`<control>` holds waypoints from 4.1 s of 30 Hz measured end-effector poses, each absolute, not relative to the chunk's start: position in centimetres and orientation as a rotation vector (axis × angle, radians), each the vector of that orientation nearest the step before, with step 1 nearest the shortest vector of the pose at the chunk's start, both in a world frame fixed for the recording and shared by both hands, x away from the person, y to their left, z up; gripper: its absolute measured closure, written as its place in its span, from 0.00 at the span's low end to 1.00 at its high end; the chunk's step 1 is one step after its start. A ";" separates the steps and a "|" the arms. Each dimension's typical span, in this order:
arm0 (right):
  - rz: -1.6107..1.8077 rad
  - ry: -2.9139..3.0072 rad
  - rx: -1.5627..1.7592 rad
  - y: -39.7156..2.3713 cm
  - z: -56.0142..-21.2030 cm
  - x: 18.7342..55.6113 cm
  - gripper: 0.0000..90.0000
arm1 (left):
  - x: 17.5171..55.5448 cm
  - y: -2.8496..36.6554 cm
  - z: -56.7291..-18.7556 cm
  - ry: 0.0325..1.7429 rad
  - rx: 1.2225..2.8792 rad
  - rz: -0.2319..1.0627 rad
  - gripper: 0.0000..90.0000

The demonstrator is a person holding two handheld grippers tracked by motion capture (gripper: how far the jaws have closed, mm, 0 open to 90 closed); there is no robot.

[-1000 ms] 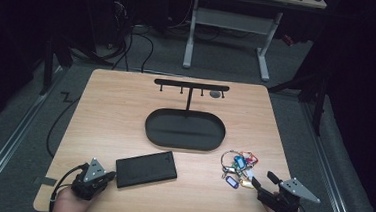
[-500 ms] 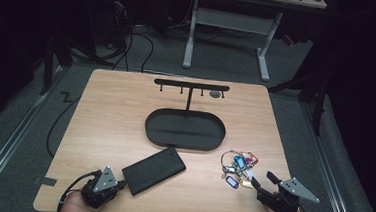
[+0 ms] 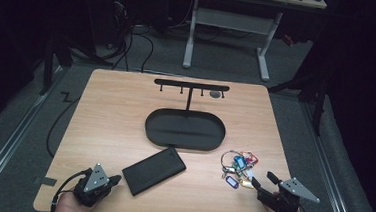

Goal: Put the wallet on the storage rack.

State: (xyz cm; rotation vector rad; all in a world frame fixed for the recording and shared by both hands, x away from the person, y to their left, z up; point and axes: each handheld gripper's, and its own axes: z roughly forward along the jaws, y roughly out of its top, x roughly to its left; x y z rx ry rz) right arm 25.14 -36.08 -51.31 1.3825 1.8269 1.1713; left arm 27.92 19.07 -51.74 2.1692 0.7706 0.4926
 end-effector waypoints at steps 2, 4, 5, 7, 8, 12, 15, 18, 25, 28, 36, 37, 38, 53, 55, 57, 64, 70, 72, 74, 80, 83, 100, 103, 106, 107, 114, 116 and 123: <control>1.170 1.827 1.384 -36.1 -51.3 25.1 0.36 | 27.8 18.8 -51.7 0.756 2.166 0.512 0.97; 1.170 1.826 1.387 -36.1 -51.3 25.2 0.37 | 27.7 18.5 -51.6 0.739 2.166 0.518 0.95; 1.170 1.829 1.386 -36.1 -51.4 25.2 0.37 | 27.6 18.3 -51.5 0.724 2.167 0.518 0.92; 1.169 1.830 1.386 -36.1 -51.4 25.2 0.36 | 27.5 18.1 -51.5 0.714 2.169 0.519 0.90; 1.169 1.832 1.387 -36.0 -51.4 25.2 0.36 | 27.5 18.0 -51.5 0.706 2.171 0.520 0.82; 1.164 1.839 1.384 -36.0 -51.5 25.3 0.36 | 27.2 17.1 -51.4 0.650 2.175 0.519 0.67; 1.165 1.840 1.384 -35.9 -51.5 25.3 0.36 | 27.1 16.6 -51.4 0.636 2.182 0.523 0.60; 1.164 1.842 1.388 -35.9 -51.5 25.3 0.36 | 27.0 16.0 -51.4 0.614 2.180 0.519 0.55; 1.162 1.851 1.387 -35.9 -51.6 25.4 0.36 | 26.8 14.4 -51.2 0.558 2.182 0.501 0.47; 1.163 1.851 1.388 -35.9 -51.6 25.4 0.36 | 26.8 13.9 -51.2 0.552 2.185 0.497 0.46; 1.165 1.848 1.400 -35.9 -51.7 25.5 0.36 | 28.4 11.8 -49.5 0.526 2.170 0.517 0.47; 1.164 1.846 1.398 -36.0 -51.7 25.4 0.36 | 28.6 11.4 -49.5 0.535 2.161 0.504 0.47; 1.165 1.842 1.399 -36.0 -51.7 25.4 0.36 | 28.6 11.1 -49.6 0.529 2.163 0.504 0.47; 1.174 1.834 1.407 -36.1 -51.6 25.2 0.37 | 27.8 11.4 -52.4 0.463 2.280 0.552 0.51; 1.174 1.839 1.405 -36.1 -51.7 25.3 0.37 | 27.7 11.3 -52.5 0.442 2.288 0.576 0.51; 1.174 1.841 1.406 -36.0 -51.7 25.4 0.37 | 27.7 11.3 -52.6 0.428 2.294 0.587 0.50; 1.175 1.848 1.418 -36.1 -51.9 25.6 0.37 | 27.3 10.9 -53.2 0.360 2.311 0.706 0.55; 1.177 1.844 1.426 -36.1 -51.9 25.5 0.37 | 27.2 11.0 -53.2 0.359 2.302 0.707 0.59; 1.176 1.844 1.426 -36.1 -51.9 25.5 0.37 | 27.1 11.0 -53.2 0.354 2.298 0.709 0.65; 1.177 1.843 1.426 -36.1 -51.9 25.5 0.37 | 27.0 11.0 -53.2 0.349 2.298 0.715 0.66; 1.176 1.842 1.431 -36.2 -51.9 25.5 0.37 | 27.0 11.1 -53.0 0.356 2.288 0.703 0.72; 1.177 1.839 1.436 -36.2 -51.9 25.5 0.37 | 26.9 11.1 -53.0 0.356 2.279 0.705 0.77; 1.180 1.831 1.434 -36.3 -51.8 25.4 0.37 | 26.7 11.2 -52.6 0.374 2.254 0.714 0.87; 1.182 1.829 1.434 -36.4 -51.8 25.5 0.37 | 26.8 11.5 -52.3 0.400 2.229 0.698 0.88; 1.182 1.829 1.433 -36.4 -51.8 25.5 0.37 | 26.8 11.8 -52.0 0.427 2.204 0.678 0.88; 1.182 1.830 1.432 -36.4 -51.8 25.5 0.37 | 26.8 11.9 -51.8 0.434 2.196 0.669 0.88; 1.179 1.834 1.430 -36.4 -51.8 25.5 0.37 | 26.6 12.3 -51.2 0.464 2.169 0.627 0.88; 1.179 1.834 1.430 -36.4 -51.8 25.5 0.37 | 26.6 12.5 -50.9 0.475 2.155 0.609 0.88; 1.176 1.836 1.427 -36.5 -51.9 25.5 0.37 | 26.6 13.1 -50.2 0.515 2.104 0.543 0.89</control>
